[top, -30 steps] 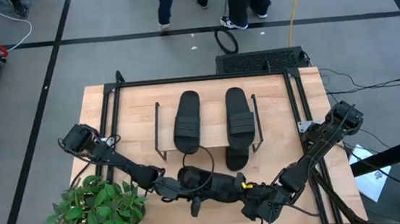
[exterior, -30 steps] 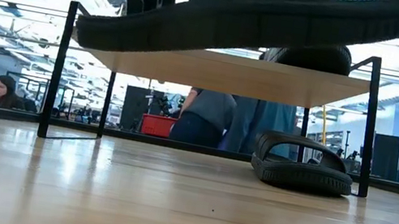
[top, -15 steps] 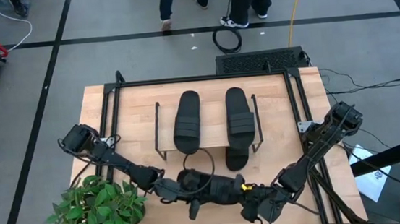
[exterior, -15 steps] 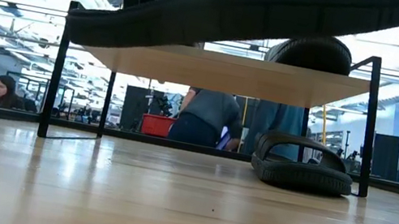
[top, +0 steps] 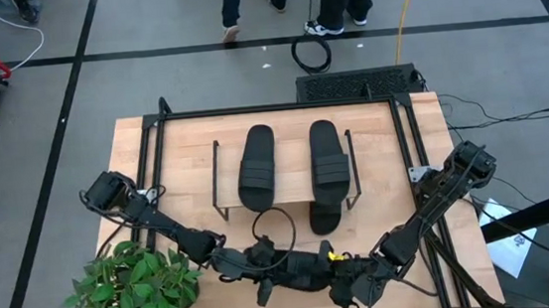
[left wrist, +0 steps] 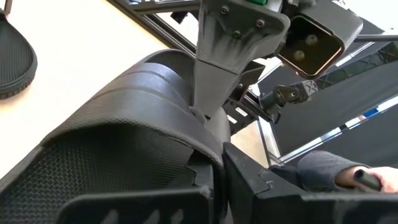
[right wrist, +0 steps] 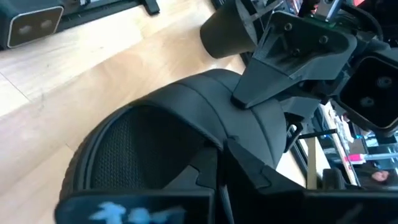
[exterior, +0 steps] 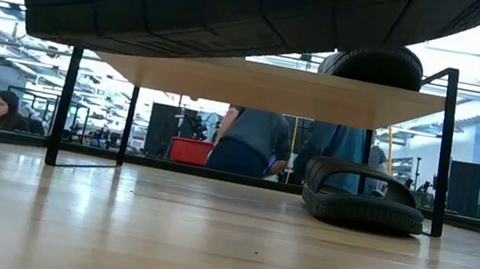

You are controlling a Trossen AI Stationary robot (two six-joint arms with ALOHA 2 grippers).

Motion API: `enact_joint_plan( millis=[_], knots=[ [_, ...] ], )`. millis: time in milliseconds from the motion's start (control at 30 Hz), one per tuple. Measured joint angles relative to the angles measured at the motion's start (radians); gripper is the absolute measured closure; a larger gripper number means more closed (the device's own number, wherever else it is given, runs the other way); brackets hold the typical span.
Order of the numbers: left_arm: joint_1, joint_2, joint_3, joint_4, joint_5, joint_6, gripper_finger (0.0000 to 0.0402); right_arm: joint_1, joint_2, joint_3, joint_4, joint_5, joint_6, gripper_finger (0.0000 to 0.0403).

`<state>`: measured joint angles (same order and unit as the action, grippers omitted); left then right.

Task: Pick and place slides into the shelf
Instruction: Put the slide under the shelf

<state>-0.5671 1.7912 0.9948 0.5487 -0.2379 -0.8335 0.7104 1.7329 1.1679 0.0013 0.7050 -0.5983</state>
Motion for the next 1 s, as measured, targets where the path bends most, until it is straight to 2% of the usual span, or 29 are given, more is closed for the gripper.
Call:
enact_joint_plan(
  millis=[200,467,567,700,867,1000],
  knots=[
    [-0.010,0.001,0.003,-0.005,0.027,0.045,0.0344,0.033,-0.002,0.004,-0.061,0.010,0.081,0.0400],
    [-0.028,-0.009,0.005,-0.015,0.177,0.228,0.0293,0.101,-0.003,0.002,-0.216,0.050,0.233,0.0402],
    [-0.042,-0.020,0.006,-0.024,0.185,0.328,0.0288,0.123,0.002,-0.005,-0.288,0.072,0.287,0.0402],
    [-0.068,-0.075,0.004,-0.153,0.072,0.458,0.0312,0.146,-0.002,0.001,-0.326,0.151,0.365,0.0402],
    [-0.120,-0.193,0.004,-0.299,-0.091,0.535,0.0387,0.160,-0.003,-0.001,-0.352,0.172,0.397,0.0402],
    [-0.182,-0.281,-0.026,-0.378,-0.220,0.563,0.0392,0.173,-0.004,0.000,-0.378,0.256,0.425,0.0402]
  ],
)
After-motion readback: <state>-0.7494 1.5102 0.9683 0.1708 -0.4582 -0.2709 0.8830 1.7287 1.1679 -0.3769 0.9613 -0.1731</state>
